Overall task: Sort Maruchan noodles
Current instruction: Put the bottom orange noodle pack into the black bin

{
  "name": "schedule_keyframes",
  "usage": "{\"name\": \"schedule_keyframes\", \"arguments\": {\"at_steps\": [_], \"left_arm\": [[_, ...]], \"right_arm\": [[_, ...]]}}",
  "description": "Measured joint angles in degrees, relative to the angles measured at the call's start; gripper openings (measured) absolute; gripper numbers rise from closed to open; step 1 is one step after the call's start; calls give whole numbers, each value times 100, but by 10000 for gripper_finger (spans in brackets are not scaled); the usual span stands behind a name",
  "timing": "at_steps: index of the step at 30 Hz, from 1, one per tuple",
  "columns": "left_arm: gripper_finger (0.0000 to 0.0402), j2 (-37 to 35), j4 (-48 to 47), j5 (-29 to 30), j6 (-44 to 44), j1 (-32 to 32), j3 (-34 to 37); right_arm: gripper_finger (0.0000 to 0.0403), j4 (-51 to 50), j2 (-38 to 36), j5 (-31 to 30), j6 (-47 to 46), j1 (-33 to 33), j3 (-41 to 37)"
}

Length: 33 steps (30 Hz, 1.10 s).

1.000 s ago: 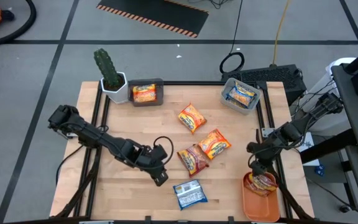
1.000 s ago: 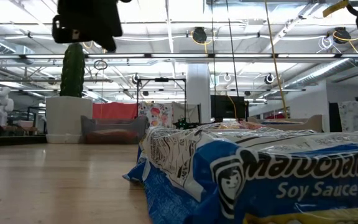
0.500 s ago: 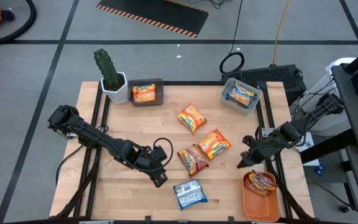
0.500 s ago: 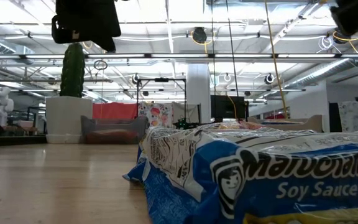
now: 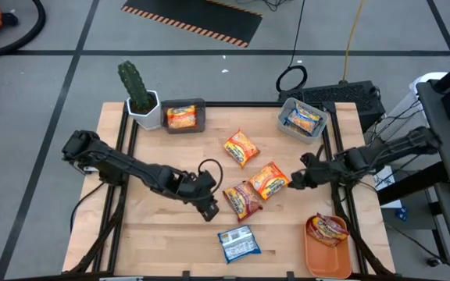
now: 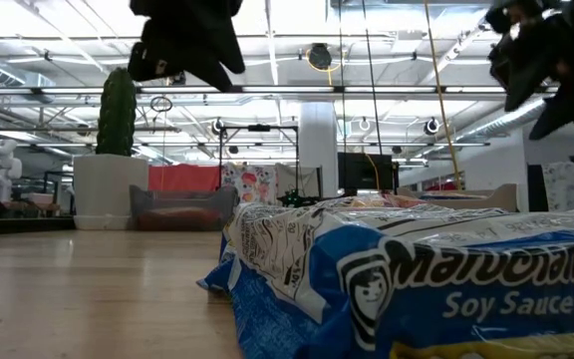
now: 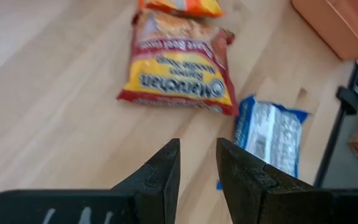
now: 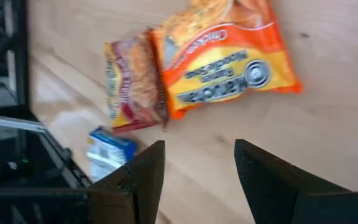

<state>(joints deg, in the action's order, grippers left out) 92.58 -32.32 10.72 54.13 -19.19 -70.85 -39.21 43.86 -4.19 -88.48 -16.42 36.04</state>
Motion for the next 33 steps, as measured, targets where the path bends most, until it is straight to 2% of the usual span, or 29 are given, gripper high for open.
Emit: {"name": "schedule_keyframes", "arguments": {"at_steps": [5,13,19,25,30,33], "left_arm": [[108,0,0,0,110,187,0],[108,4,26,0,1022,63,0],[108,4,264,137,1340,-7,0],[108,4,407,313,1832,-7,0],[108,4,522,742,1958,38,0],[108,4,583,789,1971,126,0]], "right_arm": [[187,358,1,268,567,635,-489],[187,1723,0,672,991,1532,-1573],[187,3499,-2,967,1029,2198,-2677],[186,4755,3,1320,992,2565,-3486],[160,4704,7,1509,1513,2655,-3498],[133,4641,7,1637,1538,2660,-3505]]}}
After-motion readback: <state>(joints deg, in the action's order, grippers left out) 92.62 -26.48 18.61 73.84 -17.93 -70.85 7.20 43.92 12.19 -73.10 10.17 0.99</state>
